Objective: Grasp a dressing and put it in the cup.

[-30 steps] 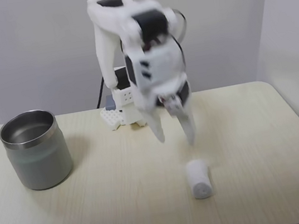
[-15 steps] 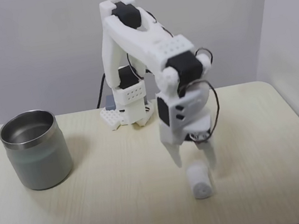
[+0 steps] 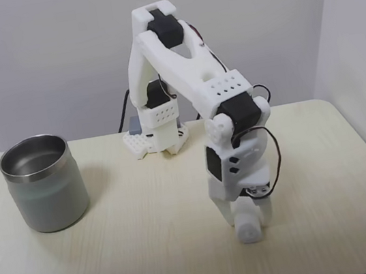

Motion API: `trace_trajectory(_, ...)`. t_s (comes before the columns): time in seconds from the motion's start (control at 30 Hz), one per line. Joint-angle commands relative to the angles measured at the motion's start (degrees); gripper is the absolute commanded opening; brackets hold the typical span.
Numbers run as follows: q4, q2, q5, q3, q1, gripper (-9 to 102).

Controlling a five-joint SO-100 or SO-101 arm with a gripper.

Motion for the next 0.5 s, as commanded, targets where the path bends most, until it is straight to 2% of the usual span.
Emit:
trace_trajectory(0.0, 0.26, 0.18, -0.88, 0.18, 0.97, 5)
trace_trajectory(0.07, 0.70, 0.00, -1.49, 0.18, 0.88, 0)
trace_trajectory(0.3, 4.04, -8.53, -0.88, -0.97, 0.88, 0)
trace_trajectory(0.47, 13.27, -18.54, 2.81, 4.75, 0.70, 0)
